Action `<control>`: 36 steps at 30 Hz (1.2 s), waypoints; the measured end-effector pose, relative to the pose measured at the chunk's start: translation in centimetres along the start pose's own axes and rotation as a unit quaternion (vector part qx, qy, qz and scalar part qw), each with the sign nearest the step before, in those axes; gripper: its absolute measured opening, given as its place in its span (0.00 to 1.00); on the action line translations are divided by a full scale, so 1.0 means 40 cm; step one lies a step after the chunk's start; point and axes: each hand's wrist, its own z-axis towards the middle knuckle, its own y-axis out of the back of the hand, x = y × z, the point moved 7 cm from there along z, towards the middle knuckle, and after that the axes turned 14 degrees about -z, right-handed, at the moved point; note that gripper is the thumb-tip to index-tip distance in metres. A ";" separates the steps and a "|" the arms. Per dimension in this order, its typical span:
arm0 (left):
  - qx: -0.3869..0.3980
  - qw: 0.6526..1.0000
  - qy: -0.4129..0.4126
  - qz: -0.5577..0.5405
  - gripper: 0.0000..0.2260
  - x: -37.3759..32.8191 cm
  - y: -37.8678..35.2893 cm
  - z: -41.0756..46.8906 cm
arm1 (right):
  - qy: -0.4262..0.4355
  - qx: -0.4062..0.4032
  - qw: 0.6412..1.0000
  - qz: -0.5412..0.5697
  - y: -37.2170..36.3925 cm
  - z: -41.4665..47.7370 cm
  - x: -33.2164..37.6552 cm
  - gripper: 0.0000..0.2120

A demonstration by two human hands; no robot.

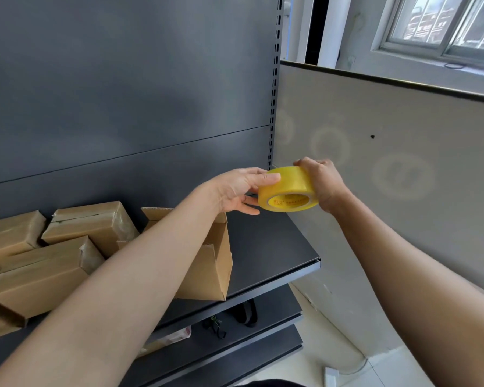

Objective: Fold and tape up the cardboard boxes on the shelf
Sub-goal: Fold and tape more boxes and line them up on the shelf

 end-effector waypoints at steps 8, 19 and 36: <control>0.131 0.980 0.005 -0.151 0.44 0.021 -0.021 0.010 | -0.031 0.105 0.934 0.339 -0.030 -0.027 -0.012 0.18; -0.054 0.998 -0.005 -0.019 0.20 0.019 0.031 0.026 | 0.027 0.016 0.998 -0.061 -0.035 -0.006 0.004 0.18; -0.107 0.989 -0.026 -0.096 0.09 0.020 0.043 0.018 | -0.013 -0.079 0.995 0.066 -0.003 -0.005 -0.044 0.13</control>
